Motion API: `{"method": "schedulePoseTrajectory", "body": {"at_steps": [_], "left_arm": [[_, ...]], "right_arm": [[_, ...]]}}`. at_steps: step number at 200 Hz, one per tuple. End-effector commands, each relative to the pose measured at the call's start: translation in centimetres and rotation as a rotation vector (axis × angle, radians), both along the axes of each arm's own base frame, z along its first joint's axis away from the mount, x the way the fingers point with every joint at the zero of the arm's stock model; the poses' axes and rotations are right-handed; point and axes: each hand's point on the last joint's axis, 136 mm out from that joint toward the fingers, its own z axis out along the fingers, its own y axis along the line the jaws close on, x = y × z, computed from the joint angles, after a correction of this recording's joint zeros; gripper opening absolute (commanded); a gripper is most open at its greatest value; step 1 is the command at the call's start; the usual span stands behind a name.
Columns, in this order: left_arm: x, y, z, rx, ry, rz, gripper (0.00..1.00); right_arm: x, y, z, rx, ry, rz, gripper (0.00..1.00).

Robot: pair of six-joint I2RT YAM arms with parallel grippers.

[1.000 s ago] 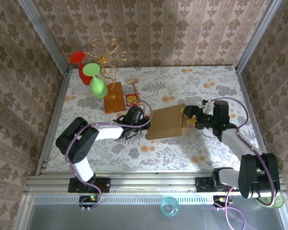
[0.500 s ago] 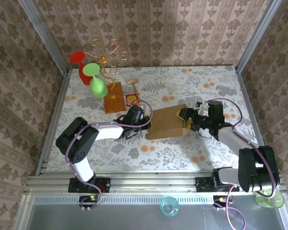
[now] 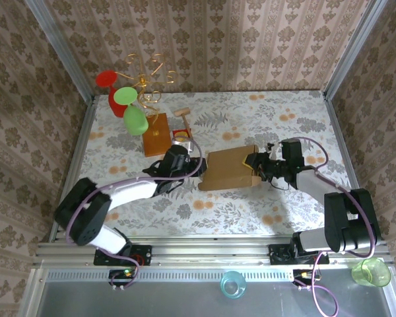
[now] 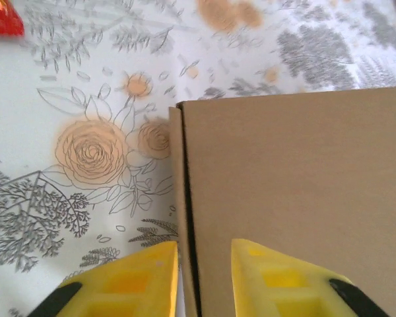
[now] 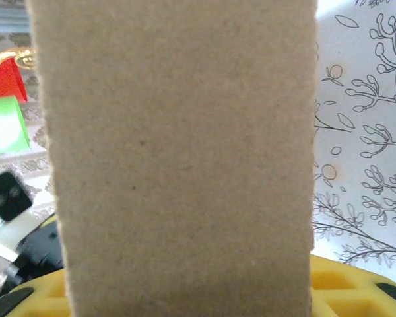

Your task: Fold the paper box

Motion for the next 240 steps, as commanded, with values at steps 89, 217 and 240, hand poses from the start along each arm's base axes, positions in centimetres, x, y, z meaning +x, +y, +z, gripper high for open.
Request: {"method": "schedulePoseTrajectory", "body": {"at_steps": [89, 217, 240], "left_arm": [[1.0, 4.9, -0.1, -0.259, 0.374, 0.345, 0.55], [-3.4, 5.5, 10.2, -0.005, -0.247, -0.001, 0.61], [-7.4, 2.8, 11.6, 0.187, -0.491, -0.317, 0.61]], "right_arm": [[-0.1, 0.7, 4.8, 0.328, 0.264, -0.016, 0.43], [1.1, 0.9, 4.0, 0.434, 0.386, -0.065, 0.39], [1.1, 0.8, 3.8, 0.419, 0.408, -0.063, 0.39]]}}
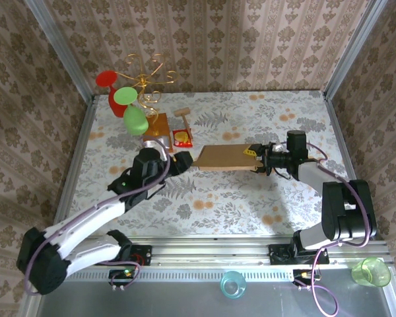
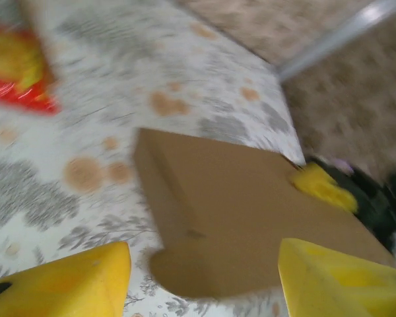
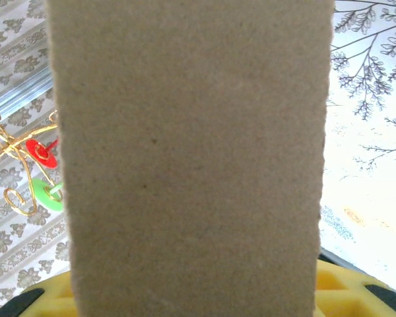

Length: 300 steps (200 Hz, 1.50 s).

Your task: Fold the paper box

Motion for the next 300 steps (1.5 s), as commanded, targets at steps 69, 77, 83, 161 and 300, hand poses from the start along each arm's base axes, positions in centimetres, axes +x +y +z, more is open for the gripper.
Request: {"method": "schedulePoseTrajectory", "body": {"at_steps": [69, 77, 83, 161, 300], "left_arm": [[-3.8, -5.3, -4.3, 1.111, -0.926, -0.626, 0.78], [-3.2, -5.6, -4.5, 1.157, -0.978, -0.618, 0.8], [-2.6, -5.6, -4.7, 1.191, -1.003, -0.604, 0.83], [-0.3, -7.3, -5.9, 1.25, -1.054, -0.648, 0.89], [1.2, -10.2, -7.3, 1.198, -1.042, -0.63, 0.43]], "right_arm": [[-0.6, -1.0, 0.6, -0.01, 0.052, 0.055, 0.37], [-0.7, -1.0, 0.5, -0.015, 0.052, 0.055, 0.37], [-0.8, -1.0, 0.5, -0.017, 0.051, 0.055, 0.37], [-0.6, -1.0, 0.2, -0.016, 0.056, 0.057, 0.35], [-1.0, -0.9, 0.2, -0.005, 0.054, 0.053, 0.35]]}}
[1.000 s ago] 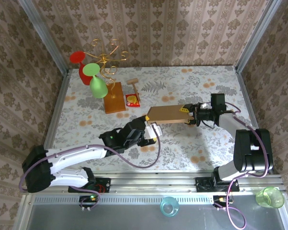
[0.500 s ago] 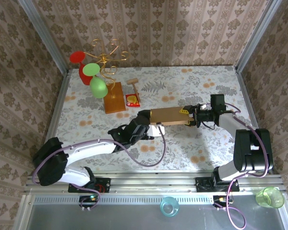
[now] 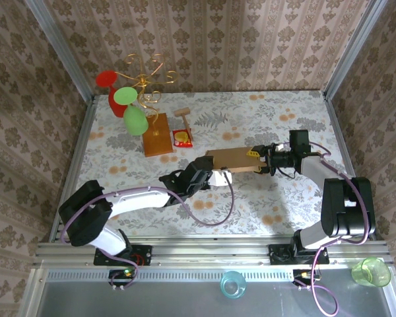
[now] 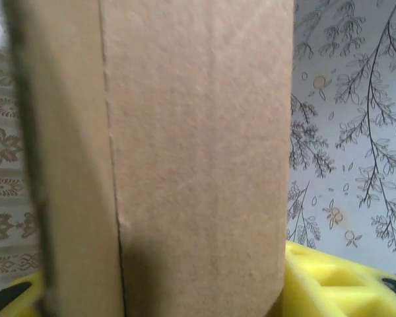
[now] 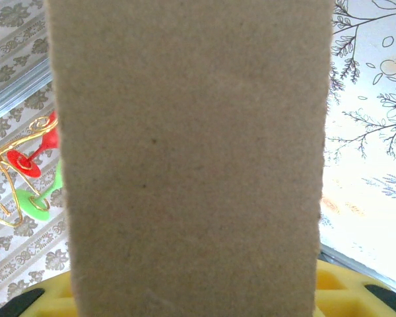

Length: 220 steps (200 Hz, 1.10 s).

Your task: Fold the paper box

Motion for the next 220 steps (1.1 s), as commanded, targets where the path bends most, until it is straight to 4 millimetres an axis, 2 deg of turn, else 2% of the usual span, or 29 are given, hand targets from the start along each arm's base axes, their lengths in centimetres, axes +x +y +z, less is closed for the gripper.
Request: {"method": "schedulePoseTrajectory", "body": {"at_steps": [1, 24, 51, 74, 88, 96, 127, 138, 156, 174, 176, 194, 220], "left_arm": [[-0.3, -1.3, 1.9, -0.063, -0.01, -0.03, 0.42], [-0.7, -1.0, 1.6, -0.05, 0.013, -0.041, 0.39], [-1.1, -0.4, 1.5, -0.041, 0.049, -0.043, 0.37], [-1.2, 0.7, 1.8, -0.032, 0.088, -0.026, 0.37], [-1.3, 1.6, 2.0, -0.022, 0.126, -0.008, 0.37], [-1.3, 2.3, 2.0, -0.015, 0.146, 0.007, 0.37], [-2.9, 4.2, 1.9, 0.01, 0.27, -0.005, 0.38], [-3.5, 4.9, 1.6, 0.036, 0.315, -0.006, 0.38], [-4.5, 5.6, 1.2, 0.081, 0.396, -0.004, 0.38], [-5.3, 6.1, 1.0, 0.103, 0.478, 0.005, 0.38], [-5.4, 6.1, 1.0, 0.103, 0.487, 0.005, 0.38], [-5.8, 6.5, 1.2, 0.112, 0.544, 0.021, 0.39], [-5.9, 7.3, 1.2, 0.156, 0.594, 0.057, 0.39]], "right_arm": [[-0.4, 0.3, 0.8, 0.038, -0.006, 0.024, 0.35], [-0.2, 0.3, 1.0, 0.042, -0.012, 0.027, 0.39], [0.0, 0.4, 1.7, 0.038, -0.051, 0.046, 0.56], [-0.3, -0.1, 2.7, 0.008, -0.096, 0.048, 0.66], [-0.6, -0.9, 3.6, -0.023, -0.141, 0.031, 0.72], [-1.0, -1.6, 5.0, -0.047, -0.193, 0.015, 0.78], [-1.7, -4.2, 8.3, -0.122, -0.356, -0.083, 0.8], [-1.9, -5.2, 9.7, -0.204, -0.455, -0.111, 0.77], [-2.5, -7.0, 11.3, -0.457, -0.653, -0.158, 0.69], [-3.3, -8.2, 12.3, -0.693, -0.887, -0.223, 0.55], [-3.4, -8.2, 13.0, -0.717, -0.933, -0.233, 0.54], [-4.8, -7.8, 13.4, -0.885, -1.14, -0.221, 0.44], [-5.6, -6.0, 11.7, -0.977, -1.193, -0.094, 0.33]]}}
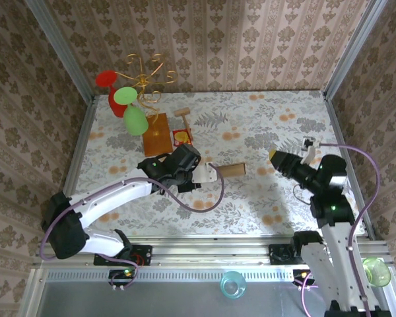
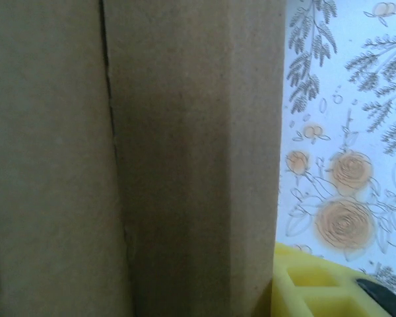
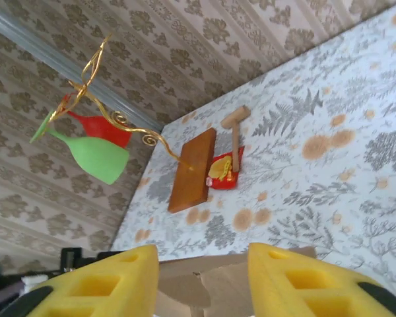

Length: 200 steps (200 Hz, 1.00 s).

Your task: Fold the paper box

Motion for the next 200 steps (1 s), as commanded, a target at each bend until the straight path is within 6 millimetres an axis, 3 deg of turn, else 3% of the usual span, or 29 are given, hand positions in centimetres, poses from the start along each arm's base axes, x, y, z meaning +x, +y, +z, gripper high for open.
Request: {"method": "schedulePoseTrajectory", "body": {"at_steps": [1, 17, 46, 110, 200], "left_arm": [[-1.4, 1.2, -0.5, 0.063, 0.125, 0.026, 0.39], [-1.2, 1.4, -0.7, 0.086, 0.149, 0.037, 0.39], [-0.8, 2.1, -1.7, 0.144, 0.195, 0.068, 0.41], [0.4, 2.7, -2.8, 0.173, 0.253, 0.09, 0.41], [1.3, 2.4, -3.1, 0.154, 0.246, 0.085, 0.43]], "right_arm": [[1.2, -1.0, -2.2, -0.248, -0.062, -0.065, 0.32], [1.5, 0.0, -3.4, -0.276, 0.001, -0.034, 0.31], [1.4, 2.7, -4.3, -0.386, 0.04, 0.083, 0.39], [1.8, 5.8, -7.0, -0.523, 0.149, 0.226, 0.47], [3.8, 8.0, -7.0, -0.691, 0.162, 0.352, 0.47]]}}
